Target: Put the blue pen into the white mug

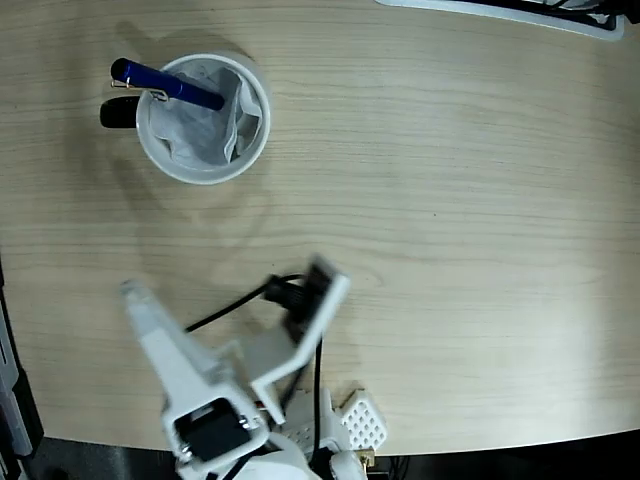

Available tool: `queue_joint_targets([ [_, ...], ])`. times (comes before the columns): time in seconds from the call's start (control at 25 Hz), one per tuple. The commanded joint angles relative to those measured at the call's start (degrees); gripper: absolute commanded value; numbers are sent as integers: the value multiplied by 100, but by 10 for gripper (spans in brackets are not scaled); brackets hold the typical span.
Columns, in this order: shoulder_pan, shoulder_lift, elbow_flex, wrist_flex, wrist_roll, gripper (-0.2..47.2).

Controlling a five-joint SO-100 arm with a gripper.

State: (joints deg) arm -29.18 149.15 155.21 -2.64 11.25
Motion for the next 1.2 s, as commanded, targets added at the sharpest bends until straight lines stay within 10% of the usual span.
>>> queue_joint_targets([
  [0.0, 396, 598, 272, 694, -1195, 0],
  [0.64, 2637, 2848, 1283, 5019, -1582, -1],
  [1.16, 3041, 4386, 1600, 7172, -378, -1],
])
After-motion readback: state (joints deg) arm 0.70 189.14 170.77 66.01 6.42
